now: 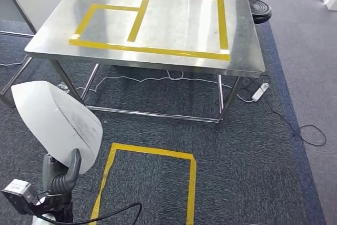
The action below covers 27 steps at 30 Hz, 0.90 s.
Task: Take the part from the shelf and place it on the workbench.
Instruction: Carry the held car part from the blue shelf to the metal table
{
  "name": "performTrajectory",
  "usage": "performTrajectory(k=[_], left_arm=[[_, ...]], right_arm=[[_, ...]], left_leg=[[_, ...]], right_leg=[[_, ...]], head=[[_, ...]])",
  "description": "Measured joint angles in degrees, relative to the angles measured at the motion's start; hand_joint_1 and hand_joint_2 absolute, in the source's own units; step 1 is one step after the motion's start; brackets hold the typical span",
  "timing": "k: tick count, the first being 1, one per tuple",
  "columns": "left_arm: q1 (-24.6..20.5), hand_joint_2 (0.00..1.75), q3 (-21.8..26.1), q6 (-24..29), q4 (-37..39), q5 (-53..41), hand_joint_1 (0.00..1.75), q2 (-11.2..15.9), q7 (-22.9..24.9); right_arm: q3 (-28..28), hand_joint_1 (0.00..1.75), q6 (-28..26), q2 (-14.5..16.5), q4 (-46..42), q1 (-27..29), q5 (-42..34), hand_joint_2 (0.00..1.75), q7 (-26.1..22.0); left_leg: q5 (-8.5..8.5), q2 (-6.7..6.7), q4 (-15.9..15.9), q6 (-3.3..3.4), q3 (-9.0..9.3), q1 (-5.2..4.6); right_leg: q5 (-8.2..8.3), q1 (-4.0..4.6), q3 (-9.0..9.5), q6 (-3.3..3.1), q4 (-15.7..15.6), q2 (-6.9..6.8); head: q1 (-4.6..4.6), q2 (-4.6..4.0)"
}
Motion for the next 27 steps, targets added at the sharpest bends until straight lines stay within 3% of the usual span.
performTrajectory(k=[2, 4, 5, 7, 10, 11, 14, 15, 17, 18, 19, 20, 22, 23, 24, 25, 27], left_arm=[[0.0, 1.75, 0.0, 0.0, 0.0, 0.0, 1.75, 0.0, 0.0], [0.0, 1.75, -0.1, 0.0, 0.0, 0.0, 1.75, 0.0, 0.0], [-0.1, 1.75, -0.1, 0.0, 0.0, 0.0, 1.75, 0.0, 0.0], [-0.1, 1.75, -0.1, 0.0, 0.0, 0.0, 1.75, 0.0, 0.0], [-0.3, 1.75, -0.2, 0.0, 0.0, 0.0, 1.75, 0.0, 0.0], [-0.3, 1.75, -0.3, 0.0, 0.0, 0.0, 1.75, 0.0, 0.0], [-0.3, 1.75, -0.3, 0.0, 0.0, 0.0, 1.75, 0.0, 0.0], [-0.2, 1.75, -0.2, 0.0, 0.0, 0.0, 1.75, 0.1, 0.0], [-0.1, 1.75, -0.2, 0.1, 0.0, 0.0, 1.75, 0.2, 0.0], [0.0, 1.75, -0.2, 0.1, 0.0, 0.0, 1.75, 0.3, 0.0], [-0.1, 1.75, -0.2, 0.1, 0.0, 0.0, 1.75, 0.4, 0.0], [-0.1, 1.75, -0.2, 0.1, 0.1, 0.0, 1.75, 0.4, 0.0], [-0.1, 1.75, -0.2, 0.1, 0.1, 0.0, 1.75, 0.4, 0.0], [-0.2, 1.75, -0.2, 0.1, 0.1, 0.0, 1.75, 0.4, 0.0], [-0.2, 1.75, -0.3, 0.1, 0.1, 0.0, 1.75, 0.4, 0.0], [-0.3, 1.75, -0.4, 0.1, 0.1, 0.0, 1.75, 0.4, 0.0], [-0.2, 1.75, -0.4, 0.2, 0.1, -0.3, 1.75, 0.4, -0.6]], right_arm=[[0.0, 0.0, 0.0, 0.0, 0.0, 0.1, 0.0, 1.75, 0.0], [0.0, 0.0, 0.0, 0.0, 0.0, -0.1, 0.0, 1.75, 0.0], [0.0, 0.0, 0.0, 0.0, 0.0, -0.2, 0.0, 1.75, 0.0], [0.0, 0.0, 0.0, 0.0, 0.0, -0.2, 0.0, 1.75, 0.0], [-0.1, 0.0, 0.0, 0.0, 0.0, 0.0, 0.0, 1.75, 0.0], [-0.1, 0.0, 0.0, 0.0, 0.0, 0.0, 0.0, 1.75, 0.0], [-0.1, 0.0, -0.1, 0.0, 0.0, -0.1, 0.0, 1.75, 0.0], [-0.1, 0.0, -0.1, 0.0, 0.0, -0.1, 0.0, 1.75, 0.0], [-0.1, 0.0, 0.0, 0.0, 0.0, -0.2, 0.0, 1.75, -0.1], [-0.1, 0.0, 0.0, 0.0, 0.0, -0.2, 0.0, 1.75, -0.1], [-0.1, 0.0, 0.0, 0.0, 0.0, -0.2, 0.0, 1.75, -0.1], [-0.1, 0.0, 0.0, 0.0, 0.0, -0.3, 0.0, 1.75, -0.1], [-0.1, 0.0, 0.0, 0.0, 0.0, -0.2, 0.0, 1.75, -0.1], [-0.1, 0.0, 0.0, 0.0, 0.0, 0.0, 0.0, 1.75, -0.1], [-0.1, 0.0, 0.0, -0.1, 0.0, 0.2, 0.0, 1.75, -0.1], [-0.1, 0.0, 0.0, -0.1, 0.0, 0.4, 0.0, 1.75, -0.1], [-0.1, 0.0, 0.2, -0.1, 0.0, 0.3, 0.1, 1.75, -0.3]], left_leg=[[-0.43, 1.29, 0.0, -0.27, 0.6, -0.07], [-0.96, 2.41, 0.1, -0.83, 1.18, -0.4], [-1.12, 2.92, 0.1, -1.14, 1.38, -0.56], [-1.24, 3.93, -0.1, -1.74, 1.68, -0.62], [-2.24, 2.07, 0.5, -2.56, 1.73, -0.3], [-2.6, 1.1, 0.9, -2.67, 1.6, -0.21], [-3.66, 0.18, 2.5, -2.73, 0.83, -0.15], [-5.33, -0.48, 6.3, -2.81, -1.15, -0.15], [-5.4, -1.93, 10.9, -2.82, -4.25, -0.12], [-3.96, -2.72, 10.5, -2.78, -4.56, -0.06], [-1.47, -4.13, 6.6, -2.67, -3.12, 0.08], [-0.27, -5.34, 3.4, -2.56, -1.77, 0.26], [0.17, -6.87, 0.5, -2.12, -0.61, 0.36], [0.15, -6.36, 0.3, -1.73, -0.56, 0.35], [0.26, -5.76, 0.2, -1.31, -0.51, 0.35], [0.36, -5.12, 0.1, -0.89, -0.42, 0.4], [0.34, -3.81, -0.1, -0.23, -0.25, 0.4]], right_leg=[[3.59, 0.08, 3.78, -0.25, -6.8, -1.15], [5.75, 0.41, 7.3, -0.82, -13.1, -2.98], [5.98, 0.58, 7.98, -1.17, -14.4, -3.37], [5.97, 0.75, 7.84, -1.92, -14.7, -2.32], [6.26, 0.34, 8.05, -2.75, -15.2, -0.77], [6.32, 0.21, 8.12, -2.85, -15.3, -0.55], [6.34, 0.15, 8.09, -2.96, -15.3, -0.27], [6.34, 0.13, 8.06, -3.07, -15.3, 0.38], [6.38, 0.04, 8.08, -3.21, -15.3, 2.97], [6.39, -0.01, 8.12, -3.15, -15.3, 4.36], [6.4, 0.03, 8.1, -2.92, -15.1, 5.49], [6.4, 0.06, 7.96, -2.64, -15.0, 6.2], [6.54, 0.01, 7.53, -1.84, -15.0, 7.46], [6.68, -0.13, 7.28, -1.42, -15.2, 8.01], [6.72, -0.2, 7.1, -1.04, -15.3, 7.99], [6.37, -0.13, 6.75, -0.71, -14.8, 6.98], [3.83, 0.08, 4.62, -0.26, -10.5, 3.29]], head=[[0.01, 0.0], [-0.06, 0.0], [-0.1, 0.0], [-0.19, 0.0], [-0.3, 0.0], [-0.35, 0.0], [-0.43, 0.0], [-0.54, 0.0], [-0.73, 0.0], [-0.78, 0.0], [-0.78, 0.0], [-0.74, 0.01], [-0.72, 0.01], [-0.72, 0.01], [-0.73, 0.0], [-0.53, 0.0], [-0.04, 0.0]])
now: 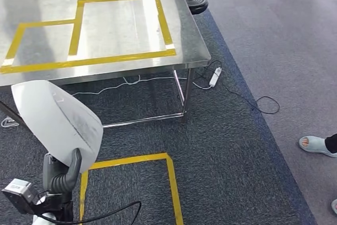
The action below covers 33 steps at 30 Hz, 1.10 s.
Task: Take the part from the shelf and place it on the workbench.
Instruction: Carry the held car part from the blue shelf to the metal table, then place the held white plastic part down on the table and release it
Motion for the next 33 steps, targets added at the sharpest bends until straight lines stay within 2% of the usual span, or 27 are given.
performTrajectory(k=[1, 2, 3, 4, 5, 7, 9, 11, 13, 14, 15, 17, 18, 19, 20, 22, 23, 24, 26, 28, 29, 30, 31, 33], left_arm=[[0.2, 1.75, 0.0, 0.3, 0.0, -0.4, 1.75, 0.0, -0.9], [0.3, 1.75, 0.0, 0.5, 0.0, -0.8, 1.75, 0.0, -2.1], [0.4, 1.75, 0.0, 0.8, 0.0, -1.2, 1.75, 0.0, -3.2], [0.5, 1.75, 0.0, 1.0, 0.0, -1.4, 1.75, 0.0, -4.0], [0.5, 1.75, 0.0, 1.1, 0.0, -1.5, 1.75, 0.0, -4.3], [0.6, 1.75, 0.0, 1.2, 0.0, -1.7, 1.75, 0.0, -4.6], [0.7, 1.75, -0.1, 1.1, 0.0, -2.0, 1.75, 0.0, -4.8], [0.7, 1.75, -0.1, 1.1, 0.0, -2.1, 1.75, 0.0, -4.9], [0.7, 1.75, -0.1, 1.1, 0.0, -2.1, 1.75, 0.0, -5.0], [0.7, 1.75, -0.1, 1.1, -0.1, -2.1, 1.75, 0.0, -5.1], [0.7, 1.75, -0.1, 1.1, -0.1, -2.1, 1.75, 0.0, -5.2], [0.8, 1.75, -0.1, 1.1, -0.1, -2.1, 1.75, 0.1, -5.2], [0.9, 1.75, -0.1, 1.1, -0.1, -2.1, 1.75, 0.1, -5.3], [0.9, 1.75, -0.1, 1.1, -0.1, -2.1, 1.75, 0.1, -5.3], [0.9, 1.75, -0.1, 1.1, -0.1, -2.1, 1.75, 0.1, -5.3], [0.9, 1.75, -0.1, 1.2, -0.1, -2.1, 1.75, 0.1, -5.3], [0.9, 1.75, -0.1, 1.2, -0.1, -2.1, 1.75, 0.1, -5.3], [0.9, 1.75, -0.1, 1.2, -0.1, -2.1, 1.75, 0.1, -5.3], [0.9, 1.75, -0.1, 1.2, 0.0, -2.1, 1.75, 0.1, -5.3], [0.8, 1.75, -0.1, 1.3, 0.0, -2.1, 1.75, 0.1, -5.3], [0.8, 1.75, -0.1, 1.3, 0.0, -2.1, 1.75, 0.1, -5.3], [0.8, 1.75, -0.1, 1.4, 0.0, -2.1, 1.75, 0.1, -5.3], [0.7, 1.75, -0.1, 1.5, 0.0, -2.1, 1.75, 0.1, -5.3], [0.6, 1.75, -0.1, 1.8, 0.0, -2.1, 1.75, 0.1, -5.2]], right_arm=[[0.0, 0.0, 0.4, 0.0, 0.0, -0.2, 0.1, 1.75, -0.3], [0.0, 0.0, 0.8, 0.0, 0.0, -0.3, 0.3, 1.75, -0.7], [0.0, 0.0, 1.3, 0.0, 0.0, -0.4, 0.4, 1.75, -1.0], [0.0, 0.0, 1.5, 0.0, 0.0, -0.4, 0.6, 1.75, -1.2], [0.0, 0.0, 1.6, 0.0, 0.0, -0.3, 0.6, 1.75, -1.3], [0.0, 0.0, 1.6, 0.0, 0.0, -0.3, 0.7, 1.75, -1.4], [0.0, 0.0, 1.6, 0.0, 0.0, -0.5, 0.8, 1.75, -1.4], [0.0, 0.0, 1.6, 0.0, 0.0, -0.5, 0.8, 1.75, -1.5], [0.0, 0.0, 1.6, 0.1, 0.0, -0.4, 0.9, 1.75, -1.4], [0.0, 0.0, 1.6, 0.1, 0.0, -0.4, 0.9, 1.75, -1.4], [0.0, 0.0, 1.6, 0.1, 0.0, -0.5, 0.9, 1.75, -1.4], [0.0, 0.0, 1.6, 0.1, 0.0, -0.6, 0.9, 1.75, -1.4], [0.0, 0.0, 1.6, 0.1, 0.0, -0.6, 0.9, 1.75, -1.4], [0.0, 0.0, 1.6, 0.1, 0.0, -0.6, 0.9, 1.75, -1.4], [0.0, 0.0, 1.6, 0.1, 0.0, -0.5, 0.9, 1.75, -1.4], [0.0, 0.0, 1.6, 0.2, 0.0, -0.4, 0.9, 1.75, -1.4], [0.0, 0.0, 1.6, 0.2, 0.0, -0.5, 0.8, 1.75, -1.5], [0.0, 0.0, 1.6, 0.2, 0.0, -0.5, 0.8, 1.75, -1.5], [0.0, 0.0, 1.6, 0.2, 0.0, -0.5, 1.1, 1.75, -1.2], [0.1, 0.0, 1.5, 0.2, 0.0, -0.5, 2.4, 1.75, -0.4], [0.3, 0.0, 1.4, 0.2, 0.0, -0.5, 3.0, 1.75, 0.1], [0.4, 0.0, 1.3, 0.2, 0.0, -0.5, 3.6, 1.75, 0.3], [0.5, 0.0, 1.2, 0.3, 0.0, -0.6, 3.8, 1.75, 0.4], [0.6, 0.0, 1.2, 0.3, 0.0, -0.6, 4.1, 1.75, 0.4]], left_leg=[[-0.12, 0.63, 0.0, 0.2, 0.04, -0.13], [-0.23, 1.23, 0.0, 0.3, 0.08, -0.27], [-0.33, 1.78, 0.0, 0.32, 0.17, -0.37], [-0.45, 2.21, 0.0, 0.3, 0.3, -0.42], [-0.57, 2.49, 0.0, 0.23, 0.51, -0.44], [-0.93, 2.84, 0.0, -0.07, 1.08, -0.51], [-1.3, 2.97, 0.0, -0.59, 1.47, -0.77], [-1.44, 3.02, -0.2, -1.21, 1.66, -0.89], [-1.81, 2.86, 0.0, -1.89, 1.74, -0.75], [-2.6, 2.64, 1.2, -2.17, 1.18, -0.71], [-3.91, 2.37, 3.8, -2.39, -0.1, -0.67], [-6.98, 1.97, 11.4, -2.58, -4.4, -0.66], [-7.66, 1.88, 14.5, -2.63, -6.47, -0.66], [-7.21, 1.82, 16.0, -2.63, -7.76, -0.66], [-5.57, 1.79, 15.4, -2.6, -8.01, -0.65], [-0.41, 1.71, 9.1, -2.43, -5.91, -0.62], [1.27, 1.63, 5.3, -2.28, -4.37, -0.62], [2.09, 1.55, 2.6, -2.03, -3.23, -0.61], [1.67, 1.39, 0.7, -1.45, -2.37, -0.69], [1.5, 1.22, 0.7, -0.78, -2.2, -0.56], [1.36, 1.12, 0.6, -0.43, -1.96, -0.46], [1.2, 1.03, 0.5, -0.09, -1.68, -0.35], [0.97, 0.92, 0.5, 0.2, -1.42, -0.36], [0.51, 0.49, 0.5, 0.51, -1.03, -0.42]], right_leg=[[-1.94, 0.03, -1.87, 0.18, 3.8, -1.76], [-3.59, -0.02, -3.76, 0.3, 7.7, -2.68], [-4.42, -0.06, -5.04, 0.35, 10.4, -3.11], [-4.19, -0.08, -5.28, 0.34, 11.2, -3.28], [-2.94, -0.08, -4.28, 0.27, 9.6, -3.33], [0.41, -0.03, 0.09, -0.01, 2.0, -3.69], [1.83, 0.12, 3.34, -0.55, -3.6, -4.02], [1.6, 0.36, 3.82, -1.24, -4.4, -3.92], [1.54, 0.24, 4.06, -1.95, -4.7, -3.67], [1.5, 0.13, 4.28, -2.31, -4.9, -3.53], [1.43, 0.01, 4.52, -2.62, -5.0, -3.38], [1.08, 0.05, 4.81, -3.05, -5.0, -3.08], [0.86, 0.07, 5.03, -3.14, -5.0, -2.89], [0.58, 0.07, 5.35, -3.17, -5.0, -2.69], [0.26, 0.05, 5.8, -3.1, -5.0, -2.47], [-0.5, -0.05, 6.74, -2.74, -5.0, -2.0], [-0.99, 0.06, 7.06, -2.44, -4.9, -1.77], [-1.36, 0.15, 7.23, -2.1, -4.9, -1.59], [-1.77, 0.37, 7.61, -1.5, -5.0, -1.45], [-2.1, 0.28, 8.05, -0.98, -5.0, -1.7], [-2.72, 0.24, 7.77, -0.72, -4.1, -2.03], [-3.8, 0.21, 6.68, -0.45, -1.8, -2.39], [-5.26, 0.18, 4.77, -0.21, 1.8, -2.78], [-7.64, 0.1, 0.02, 0.03, 9.7, -3.11]], head=[[0.21, 0.0], [0.24, 0.0], [0.23, 0.0], [0.24, 0.0], [0.25, 0.0], [0.26, 0.0], [0.21, 0.0], [0.16, 0.0], [0.11, 0.0], [0.01, 0.0], [-0.1, 0.0], [-0.24, 0.0], [-0.23, 0.0], [-0.23, 0.0], [-0.25, 0.0], [-0.29, 0.0], [-0.38, 0.0], [-0.38, 0.0], [-0.33, 0.0], [-0.21, 0.0], [-0.1, 0.0], [-0.03, 0.0], [0.08, 0.0], [0.11, 0.0]])
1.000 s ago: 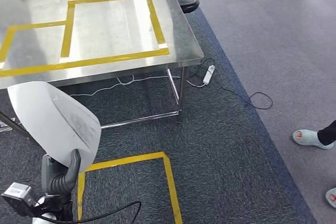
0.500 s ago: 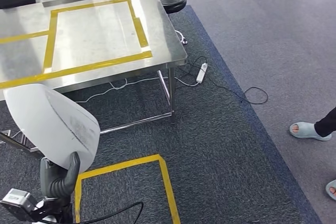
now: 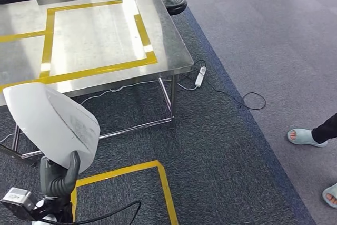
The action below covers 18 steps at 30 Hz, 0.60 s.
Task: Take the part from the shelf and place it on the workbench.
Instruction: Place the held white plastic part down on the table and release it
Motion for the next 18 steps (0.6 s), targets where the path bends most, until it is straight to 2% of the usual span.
performTrajectory(k=[1, 2, 3, 4, 5, 6, 7, 8, 10, 12, 14, 15, 16, 17, 18], left_arm=[[0.0, 1.75, 0.0, 0.1, 0.0, 0.0, 1.75, 0.0, 0.1], [0.0, 1.75, 0.0, 0.2, 0.0, 0.0, 1.75, 0.0, 0.2], [0.0, 1.75, 0.0, 0.2, 0.0, 0.0, 1.75, 0.0, 0.2], [-0.1, 1.75, 0.0, 0.2, 0.0, 0.0, 1.75, 0.0, 0.3], [-0.1, 1.75, 0.0, 0.2, 0.0, 0.0, 1.75, 0.0, 0.3], [-0.3, 1.75, 0.0, 0.2, 0.0, 0.0, 1.75, 0.0, 0.3], [-0.3, 1.75, 0.0, 0.2, 0.0, 0.0, 1.75, 0.0, 0.3], [-0.4, 1.75, 0.0, 0.2, 0.0, 0.0, 1.75, 0.0, 0.4], [-0.4, 1.75, 0.0, 0.2, 0.0, 0.1, 1.75, 0.0, 0.4], [-0.4, 1.75, 0.1, 0.2, 0.0, 0.2, 1.75, 0.0, 0.4], [-0.6, 1.75, 0.1, 0.2, 0.0, 0.3, 1.75, 0.1, 0.4], [-0.6, 1.75, 0.1, 0.2, 0.0, 0.3, 1.75, 0.1, 0.4], [-0.5, 1.75, 0.1, 0.2, 0.0, 0.4, 1.75, 0.1, 0.4], [-0.5, 1.75, 0.1, 0.2, 0.0, 0.4, 1.75, 0.1, 0.5], [-0.5, 1.75, 0.1, 0.2, 0.0, 0.5, 1.75, 0.1, 0.5]], right_arm=[[0.0, 0.0, 0.0, 0.0, 0.0, 0.1, 0.0, 1.75, 0.0], [0.0, 0.0, 0.0, 0.0, 0.0, 0.1, 0.0, 1.75, 0.0], [0.0, 0.0, 0.0, 0.0, 0.0, 0.2, 0.0, 1.75, 0.0], [0.0, 0.0, 0.0, 0.0, 0.0, 0.2, 0.0, 1.75, 0.0], [0.0, 0.0, 0.0, 0.0, 0.0, 0.2, 0.0, 1.75, 0.0], [0.0, 0.0, 0.0, 0.0, 0.0, 0.2, 0.0, 1.75, 0.0], [0.1, 0.0, 0.0, 0.0, 0.1, 0.2, 0.0, 1.75, 0.0], [0.1, 0.0, 0.0, 0.0, 0.1, 0.1, 0.0, 1.75, 0.0], [0.3, 0.0, 0.0, 0.1, 0.1, 0.0, 0.1, 1.75, -0.2], [0.4, 0.0, 0.1, 0.1, 0.1, 0.0, 0.1, 1.75, -0.5], [0.4, 0.0, 0.1, 0.1, 0.1, 0.1, 0.1, 1.75, -0.7], [0.4, 0.0, 0.1, 0.1, 0.1, 0.1, 0.1, 1.75, -0.8], [0.4, 0.0, 0.1, 0.1, 0.1, 0.1, 0.0, 1.75, -0.8], [0.4, 0.0, 0.2, 0.1, 0.1, 0.1, 0.0, 1.75, -0.9], [0.4, 0.0, 0.2, 0.1, 0.1, 0.1, -0.1, 1.75, -1.0]], left_leg=[[-0.22, -0.42, 0.0, 0.01, 0.25, -0.02], [-0.45, -0.92, 0.0, -0.05, 0.57, -0.02], [-0.68, -1.49, 0.0, -0.17, 0.96, 0.0], [-0.93, -2.1, 0.0, -0.35, 1.37, 0.04], [-1.18, -2.65, 0.0, -0.58, 1.63, 0.0], [-1.36, -3.2, 0.1, -0.84, 1.72, -0.01], [-1.43, -3.72, 0.1, -1.18, 1.66, 0.05], [-1.38, -4.21, 0.0, -1.57, 1.52, 0.13], [-1.32, -4.68, -0.3, -2.38, 1.41, 0.33], [-2.69, -2.99, 1.6, -2.97, 0.44, 0.17], [-5.91, -0.67, 8.0, -3.28, -2.96, 0.05], [-7.26, -0.18, 11.6, -3.37, -5.0, 0.05], [-7.78, 0.07, 14.2, -3.4, -6.55, 0.05], [-7.11, 0.17, 14.7, -3.38, -7.08, 0.03], [-5.35, 0.38, 13.0, -3.28, -6.43, 0.0]], right_leg=[[0.15, -0.01, -1.61, 0.02, 1.9, -0.03], [1.5, -0.01, -2.1, -0.05, 1.6, -0.01], [3.8, -0.02, -1.51, -0.18, -1.0, 0.12], [6.47, -0.06, -0.16, -0.32, -4.9, 0.69], [8.28, -0.17, 1.31, -0.44, -8.6, 1.8], [9.26, -0.27, 2.61, -0.53, -11.5, 2.76], [9.46, -0.32, 3.38, -0.64, -13.2, 3.55], [9.09, -0.28, 3.69, -0.83, -13.5, 3.78], [9.07, -0.28, 4.01, -1.49, -14.0, 2.83], [9.14, -0.44, 4.47, -2.28, -14.6, 1.67], [9.02, -0.34, 4.73, -2.81, -14.8, 0.31], [8.92, -0.23, 4.77, -2.93, -14.8, -0.42], [8.79, -0.12, 4.85, -3.03, -14.8, -1.17], [8.68, -0.05, 4.98, -3.06, -14.8, -1.88], [8.54, -0.01, 5.19, -3.02, -14.8, -2.56]], head=[[0.01, 0.0], [0.01, 0.0], [0.02, 0.0], [0.02, 0.0], [0.01, 0.0], [0.0, 0.0], [-0.02, 0.0], [-0.05, 0.0], [-0.09, 0.0], [-0.51, 0.0], [-0.95, 0.0], [-0.99, 0.0], [-0.99, 0.0], [-0.98, 0.0], [-0.99, 0.0]])
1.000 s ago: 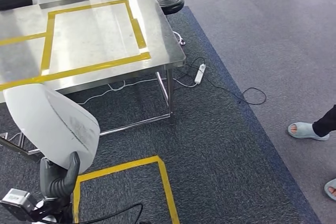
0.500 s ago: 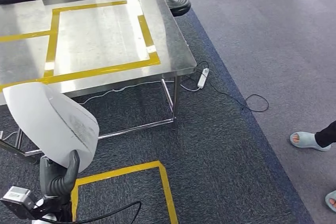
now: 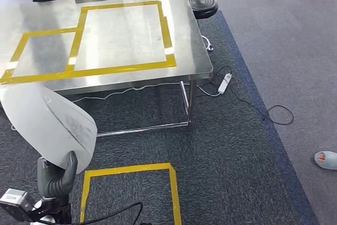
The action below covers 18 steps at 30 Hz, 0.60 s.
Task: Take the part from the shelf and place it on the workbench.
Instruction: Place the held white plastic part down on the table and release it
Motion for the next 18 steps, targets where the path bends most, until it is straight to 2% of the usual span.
performTrajectory(k=[1, 2, 3, 4, 5, 7, 9, 11, 12, 13, 14, 15, 16, 18], left_arm=[[0.0, 1.75, 0.0, 0.0, 0.0, 0.1, 1.75, 0.0, 0.0], [-0.1, 1.75, 0.0, 0.0, 0.0, 0.1, 1.75, 0.0, 0.1], [-0.1, 1.75, 0.0, 0.0, 0.0, 0.2, 1.75, 0.0, 0.1], [-0.2, 1.75, 0.0, 0.0, 0.0, 0.2, 1.75, 0.0, 0.1], [-0.2, 1.75, 0.0, 0.0, 0.0, 0.3, 1.75, 0.0, 0.1], [-0.1, 1.75, 0.0, 0.0, 0.0, 0.4, 1.75, 0.0, 0.1], [0.0, 1.75, 0.0, 0.0, 0.0, 0.4, 1.75, 0.0, 0.1], [-0.1, 1.75, 0.0, 0.0, 0.0, 0.4, 1.75, 0.0, 0.1], [-0.1, 1.75, 0.0, 0.0, 0.0, 0.4, 1.75, -0.1, 0.1], [-0.1, 1.75, 0.0, 0.0, 0.0, 0.4, 1.75, -0.1, 0.1], [0.0, 1.75, 0.0, 0.0, 0.0, 0.4, 1.75, -0.1, 0.1], [0.0, 1.75, 0.0, 0.0, 0.0, 0.4, 1.75, -0.1, 0.1], [0.0, 1.75, 0.0, 0.0, 0.0, 0.4, 1.75, -0.1, 0.1], [-0.1, 1.75, 0.0, 0.0, 0.0, 0.4, 1.75, -0.1, 0.1]], right_arm=[[0.0, 0.0, 0.1, 0.0, 0.0, 0.0, -0.1, 1.75, -0.1], [0.0, 0.0, 0.1, 0.0, 0.0, -0.1, -0.1, 1.75, -0.2], [0.0, 0.0, 0.1, 0.0, 0.0, -0.1, -0.1, 1.75, -0.2], [0.0, 0.0, 0.1, 0.0, 0.0, -0.1, -0.1, 1.75, -0.3], [0.0, 0.0, 0.1, 0.0, 0.0, -0.1, -0.1, 1.75, -0.3], [0.0, 0.0, 0.1, 0.0, 0.0, -0.2, -0.1, 1.75, -0.3], [0.0, 0.0, 0.1, 0.0, 0.0, -0.3, -0.1, 1.75, -0.4], [0.0, 0.0, 0.2, 0.0, 0.0, -0.2, -0.1, 1.75, -0.4], [0.0, 0.0, 0.2, 0.0, 0.0, -0.1, -0.1, 1.75, -0.4], [0.0, 0.0, 0.2, 0.0, 0.0, 0.0, -0.1, 1.75, -0.4], [0.0, 0.0, 0.2, 0.0, 0.0, 0.1, -0.1, 1.75, -0.4], [0.0, 0.0, 0.2, 0.0, 0.0, 0.1, -0.1, 1.75, -0.4], [0.0, 0.0, 0.2, 0.0, 0.0, 0.1, -0.1, 1.75, -0.4], [0.0, 0.0, 0.2, 0.0, 0.0, 0.0, -0.2, 1.75, -0.4]], left_leg=[[2.28, 0.68, -3.4, 0.16, 1.64, -0.07], [4.14, 2.11, -7.3, 0.3, 3.55, -0.26], [5.4, 3.26, -10.6, 0.6, 5.14, -0.41], [5.9, 4.12, -12.6, 0.89, 6.08, -0.55], [5.84, 4.32, -13.4, 1.19, 6.34, -0.7], [5.95, 2.92, -13.6, 1.87, 6.27, -0.62], [6.17, 1.69, -13.8, 2.47, 6.33, -0.29], [6.28, 0.46, -13.9, 2.85, 6.35, -0.08], [6.29, -0.24, -13.9, 2.95, 6.34, -0.08], [6.3, -1.01, -13.9, 2.98, 6.35, -0.09], [6.29, -1.8, -13.8, 2.98, 6.39, -0.08], [6.28, -2.62, -13.8, 2.94, 6.48, -0.04], [6.25, -3.43, -13.8, 2.85, 6.61, 0.04], [6.16, -4.94, -13.7, 2.38, 6.69, 0.11]], right_leg=[[-0.17, 0.02, 0.28, 0.11, 0.0, -0.63], [-0.39, 0.18, 0.57, 0.33, 0.0, -1.18], [-0.63, 0.36, 0.75, 0.61, 0.1, -1.68], [-0.84, 0.58, 0.95, 0.9, 0.1, -2.17], [-1.01, 0.76, 1.14, 1.19, 0.1, -2.7], [-1.28, 0.71, 1.53, 1.77, -0.1, -3.52], [-2.81, 0.49, 0.9, 2.44, 1.9, -1.7], [-6.27, 0.32, -2.07, 2.87, 8.5, 1.01], [-7.88, 0.29, -4.04, 2.96, 12.5, 1.54], [-8.66, 0.27, -5.63, 3.0, 15.4, 1.75], [-8.32, 0.26, -6.37, 3.0, 16.4, 1.83], [-6.82, 0.2, -5.99, 2.97, 15.0, 2.01], [-4.6, 0.08, -4.65, 2.93, 11.7, 2.48], [-1.21, -0.42, -1.28, 2.89, 4.0, 5.24]], head=[[-0.01, 0.0], [-0.04, 0.0], [-0.06, 0.0], [-0.02, 0.0], [0.02, 0.0], [0.12, 0.0], [0.28, 0.0], [0.51, 0.0], [0.54, 0.0], [0.53, 0.0], [0.54, 0.0], [0.52, 0.0], [0.52, 0.0], [0.51, 0.0]])
